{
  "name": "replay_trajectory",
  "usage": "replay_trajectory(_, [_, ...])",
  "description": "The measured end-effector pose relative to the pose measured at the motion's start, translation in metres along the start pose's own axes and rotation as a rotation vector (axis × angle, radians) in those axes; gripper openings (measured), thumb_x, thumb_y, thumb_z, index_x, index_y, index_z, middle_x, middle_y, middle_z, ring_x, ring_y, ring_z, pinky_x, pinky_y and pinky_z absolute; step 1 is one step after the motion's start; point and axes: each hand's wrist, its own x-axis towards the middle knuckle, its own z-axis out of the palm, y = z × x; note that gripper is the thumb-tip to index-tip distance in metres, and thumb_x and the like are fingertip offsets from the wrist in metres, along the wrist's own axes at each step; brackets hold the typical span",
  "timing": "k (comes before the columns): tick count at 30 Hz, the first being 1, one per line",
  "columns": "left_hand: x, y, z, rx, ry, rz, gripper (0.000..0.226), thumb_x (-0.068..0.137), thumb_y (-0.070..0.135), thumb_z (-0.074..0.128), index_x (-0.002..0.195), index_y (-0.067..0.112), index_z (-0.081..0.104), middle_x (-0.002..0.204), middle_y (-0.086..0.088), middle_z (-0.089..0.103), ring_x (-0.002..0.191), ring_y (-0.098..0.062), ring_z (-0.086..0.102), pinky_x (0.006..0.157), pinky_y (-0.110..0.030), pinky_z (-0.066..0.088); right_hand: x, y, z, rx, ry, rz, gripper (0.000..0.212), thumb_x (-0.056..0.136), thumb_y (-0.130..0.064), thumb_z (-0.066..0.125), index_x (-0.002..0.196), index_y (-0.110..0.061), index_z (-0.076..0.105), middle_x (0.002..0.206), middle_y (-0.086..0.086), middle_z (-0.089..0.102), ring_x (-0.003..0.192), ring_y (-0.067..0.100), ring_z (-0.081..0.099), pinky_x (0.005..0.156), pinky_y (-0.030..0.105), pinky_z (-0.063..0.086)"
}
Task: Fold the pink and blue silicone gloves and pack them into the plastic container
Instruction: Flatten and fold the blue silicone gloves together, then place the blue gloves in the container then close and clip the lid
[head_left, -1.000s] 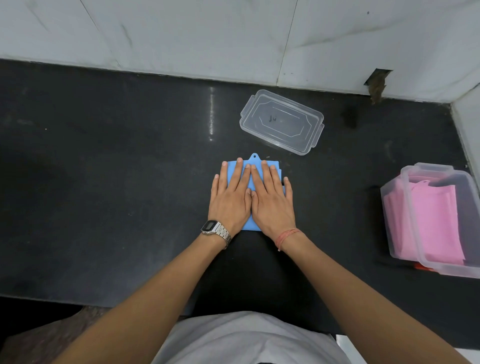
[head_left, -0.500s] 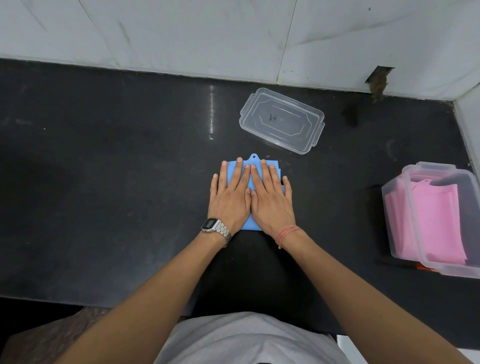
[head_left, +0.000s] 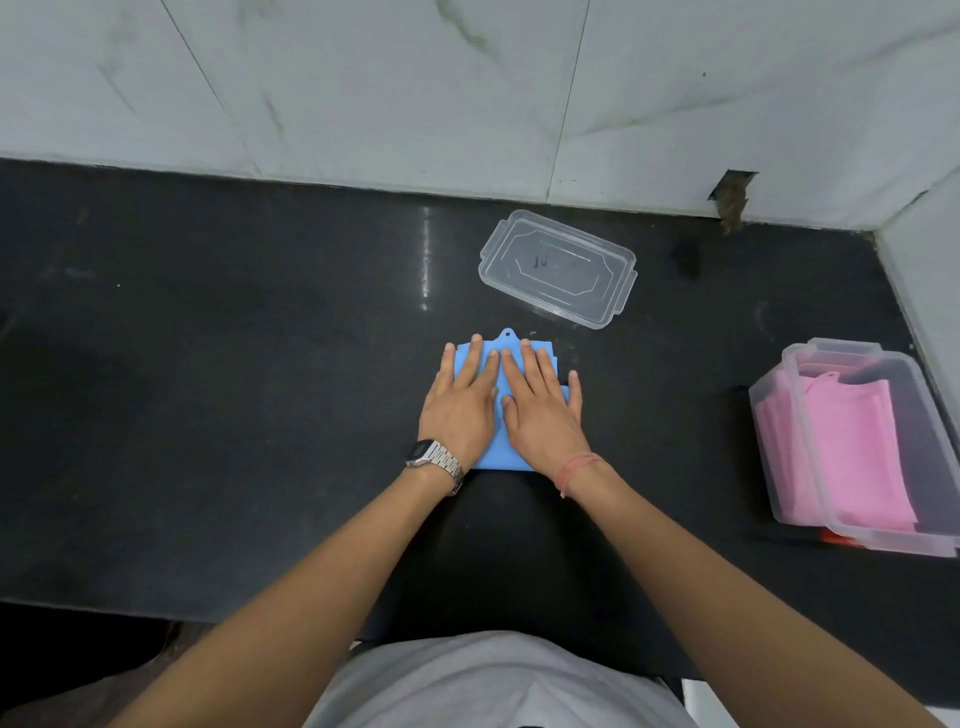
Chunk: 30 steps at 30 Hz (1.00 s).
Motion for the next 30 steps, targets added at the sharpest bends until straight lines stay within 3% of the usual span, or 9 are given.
replay_trajectory(2, [-0.006,0.002,-0.006,-0.217,0.076,-0.068,0.058,0.098,0.018,0.046,0.151,0.023,0.023,0.162,0.002,0.003,0.148,-0.023,0.007,0.108,-0.036,0.037,-0.009,-0.002,-0.002,0.111,0.048,0.035,0.064,0.1,-0.025,0.036,0.155,-0.027,0.004,0.164,-0.004,-0.007,0.149,0.014,-0.011,0.118,0.049,-0.002])
replay_trajectory(4, [-0.014,0.001,-0.011,-0.383,0.171,-0.169,0.077,0.089,0.015,0.062,0.152,0.018,0.018,0.161,-0.005,0.009,0.143,-0.024,0.022,0.11,-0.032,0.03,-0.025,-0.003,-0.002,0.306,0.149,0.14,0.078,0.095,-0.023,0.049,0.156,-0.022,0.0,0.164,-0.002,-0.002,0.15,0.016,-0.004,0.119,0.047,0.009])
replay_trajectory(8, [-0.03,-0.004,-0.022,-0.641,0.145,-0.476,0.096,0.077,0.026,0.078,0.151,0.011,0.019,0.131,-0.006,0.047,0.115,-0.025,0.054,0.1,-0.04,0.045,-0.052,0.002,-0.003,0.663,0.253,0.317,0.095,0.086,-0.014,0.066,0.155,-0.023,0.002,0.154,0.001,0.032,0.135,0.023,0.036,0.112,0.041,0.034])
replay_trajectory(11, [-0.039,-0.006,-0.027,-0.828,0.028,-0.585,0.075,0.074,0.028,0.081,0.136,0.008,0.044,0.108,-0.002,0.064,0.1,-0.022,0.064,0.089,-0.038,0.052,-0.06,0.004,-0.012,0.906,0.25,0.475,0.095,0.082,-0.011,0.072,0.153,-0.022,0.01,0.132,0.001,0.052,0.11,0.015,0.056,0.094,0.03,0.047])
replay_trajectory(13, [-0.045,-0.006,-0.03,-1.058,-0.062,-0.634,0.048,0.072,0.024,0.083,0.111,0.005,0.063,0.104,-0.011,0.072,0.09,-0.024,0.07,0.081,-0.038,0.058,-0.063,0.006,-0.019,1.092,0.192,0.577,0.084,0.081,-0.012,0.076,0.148,-0.016,0.026,0.114,-0.003,0.06,0.095,0.011,0.062,0.085,0.03,0.051])
replay_trajectory(15, [-0.052,-0.004,-0.032,-1.233,-0.186,-0.649,0.035,0.074,0.023,0.081,0.101,0.004,0.069,0.103,-0.014,0.074,0.086,-0.027,0.073,0.075,-0.037,0.059,-0.067,0.011,-0.022,1.331,0.09,0.643,0.052,0.079,-0.009,0.077,0.125,-0.007,0.054,0.111,0.008,0.069,0.094,0.022,0.07,0.084,0.038,0.057])
replay_trajectory(17, [-0.058,-0.001,-0.034,-1.358,-0.313,-0.627,0.034,0.078,0.023,0.077,0.108,0.008,0.068,0.106,-0.013,0.073,0.093,-0.029,0.072,0.078,-0.04,0.058,-0.075,0.015,-0.025,1.513,-0.043,0.684,0.033,0.08,-0.009,0.077,0.11,-0.001,0.066,0.108,0.016,0.073,0.093,0.028,0.072,0.079,0.039,0.06])
replay_trajectory(22, [-0.074,0.014,-0.027,-1.483,-0.582,-0.52,0.042,0.079,0.021,0.069,0.12,0.016,0.062,0.116,-0.014,0.069,0.105,-0.033,0.066,0.084,-0.044,0.056,-0.096,0.03,-0.028,1.628,-0.276,0.684,0.033,0.079,-0.017,0.078,0.111,-0.01,0.07,0.105,0.012,0.075,0.095,0.028,0.072,0.073,0.039,0.06])
replay_trajectory(30, [-0.074,0.053,-0.018,-1.584,-0.575,-0.5,0.054,0.076,0.012,0.071,0.128,0.013,0.055,0.121,-0.015,0.066,0.107,-0.034,0.065,0.076,-0.043,0.057,-0.118,0.058,-0.054,1.69,-0.164,0.559,0.025,0.089,-0.008,0.064,0.114,-0.011,0.066,0.11,0.011,0.073,0.1,0.029,0.071,0.081,0.044,0.06])
